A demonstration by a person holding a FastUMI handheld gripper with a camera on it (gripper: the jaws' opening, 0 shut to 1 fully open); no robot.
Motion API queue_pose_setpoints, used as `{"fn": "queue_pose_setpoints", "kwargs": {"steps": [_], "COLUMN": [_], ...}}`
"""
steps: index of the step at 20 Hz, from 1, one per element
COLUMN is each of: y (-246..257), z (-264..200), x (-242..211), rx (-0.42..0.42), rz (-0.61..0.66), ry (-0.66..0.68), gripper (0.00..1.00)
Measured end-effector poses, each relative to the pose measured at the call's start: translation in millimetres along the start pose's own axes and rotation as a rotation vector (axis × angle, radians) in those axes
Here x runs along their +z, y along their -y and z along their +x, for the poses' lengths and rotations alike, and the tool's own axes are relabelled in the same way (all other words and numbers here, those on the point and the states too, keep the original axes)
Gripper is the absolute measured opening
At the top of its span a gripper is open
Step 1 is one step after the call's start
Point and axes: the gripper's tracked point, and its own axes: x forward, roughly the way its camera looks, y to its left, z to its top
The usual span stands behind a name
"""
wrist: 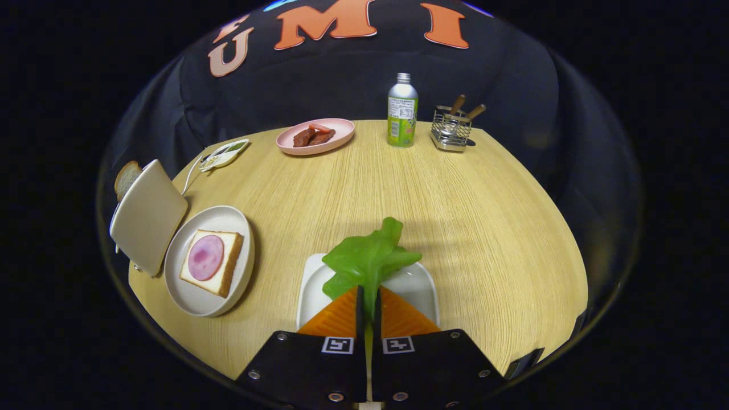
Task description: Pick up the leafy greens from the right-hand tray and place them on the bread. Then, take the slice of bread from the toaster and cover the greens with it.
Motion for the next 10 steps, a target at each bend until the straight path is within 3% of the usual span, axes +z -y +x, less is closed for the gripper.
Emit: {"fn": "queue_pose_setpoints", "kwargs": {"steps": [10], "y": [-84], "z": [-25], "x": [32], "rx": [0.111], "rz": [-0.056], "ry": [0.061], "gripper": [0.04]}}
